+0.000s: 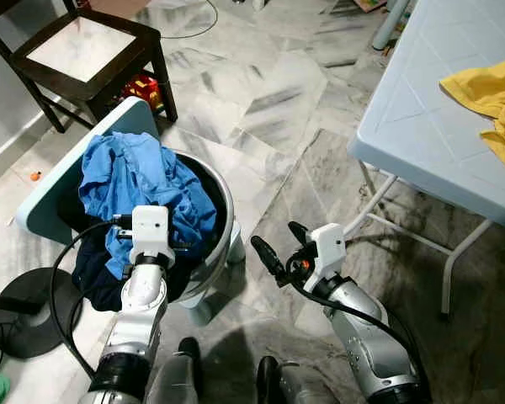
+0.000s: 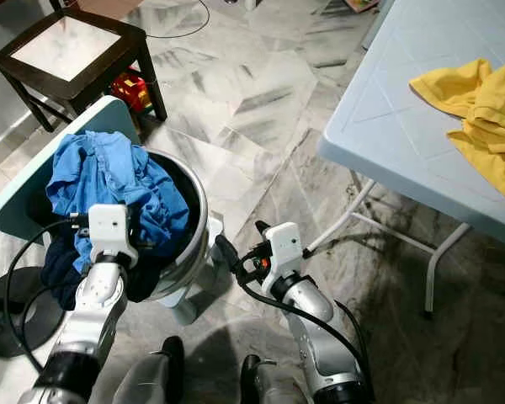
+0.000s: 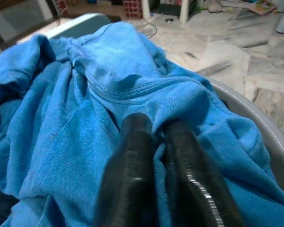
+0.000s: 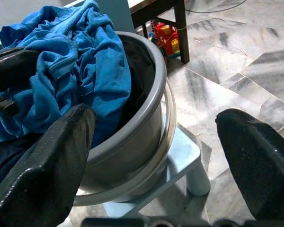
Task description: Hang hanger
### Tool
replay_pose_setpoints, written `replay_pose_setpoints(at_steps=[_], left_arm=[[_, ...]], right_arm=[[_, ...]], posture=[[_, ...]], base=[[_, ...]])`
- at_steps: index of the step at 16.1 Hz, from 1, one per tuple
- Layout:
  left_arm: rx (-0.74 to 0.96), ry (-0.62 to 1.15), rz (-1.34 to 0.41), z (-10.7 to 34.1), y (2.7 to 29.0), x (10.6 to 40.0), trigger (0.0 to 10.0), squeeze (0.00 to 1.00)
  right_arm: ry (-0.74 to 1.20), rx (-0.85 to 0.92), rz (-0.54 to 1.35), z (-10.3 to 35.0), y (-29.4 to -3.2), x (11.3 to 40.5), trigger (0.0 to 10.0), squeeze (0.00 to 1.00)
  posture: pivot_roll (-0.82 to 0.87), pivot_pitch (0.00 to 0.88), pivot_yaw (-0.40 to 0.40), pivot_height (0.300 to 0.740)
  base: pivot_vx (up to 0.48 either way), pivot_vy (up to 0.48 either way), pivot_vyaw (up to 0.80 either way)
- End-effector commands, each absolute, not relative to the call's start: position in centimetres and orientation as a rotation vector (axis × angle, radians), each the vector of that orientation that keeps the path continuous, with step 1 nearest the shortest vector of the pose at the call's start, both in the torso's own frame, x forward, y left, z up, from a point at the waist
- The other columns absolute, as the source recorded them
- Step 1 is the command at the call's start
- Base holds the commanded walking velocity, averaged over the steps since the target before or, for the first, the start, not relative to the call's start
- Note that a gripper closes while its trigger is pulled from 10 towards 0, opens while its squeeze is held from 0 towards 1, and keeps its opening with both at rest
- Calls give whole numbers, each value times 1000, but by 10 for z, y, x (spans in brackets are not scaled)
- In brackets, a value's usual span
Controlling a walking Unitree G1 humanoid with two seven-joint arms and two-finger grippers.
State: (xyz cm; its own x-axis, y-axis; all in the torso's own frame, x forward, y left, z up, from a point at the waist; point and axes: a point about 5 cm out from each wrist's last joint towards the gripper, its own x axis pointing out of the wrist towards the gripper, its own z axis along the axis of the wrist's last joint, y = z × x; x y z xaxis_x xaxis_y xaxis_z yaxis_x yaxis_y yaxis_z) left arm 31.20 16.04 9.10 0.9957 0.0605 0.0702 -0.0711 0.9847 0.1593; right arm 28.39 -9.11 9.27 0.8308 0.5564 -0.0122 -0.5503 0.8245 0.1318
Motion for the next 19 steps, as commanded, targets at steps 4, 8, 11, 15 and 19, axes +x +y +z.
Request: replay_pose_setpoints(at_steps=[4,8,11,15,19], left_arm=[[205,-126,47,94,161,291,0,0],[246,-85,95,88,179,271,0,0],[250,39,177,67,201,248,0,0],[231,128,201,55,204,245,3804,0],[310,63,123,66,194,246,10000,0]], right_arm=[[60,132,597,91,-92,280,10000,0],[60,130,599,90,-93,278,10000,0],[64,125,602,90,-95,279,10000,0],[70,116,618,89,-94,278,10000,0],[70,106,617,89,-95,280,10000,0]], posture=[[139,314,-82,740],[140,316,-86,740],[142,314,-87,740],[146,313,-101,740],[148,316,-103,740]], base=[[0,0,0],[0,0,0],[0,0,0],[0,0,0],[0,0,0]])
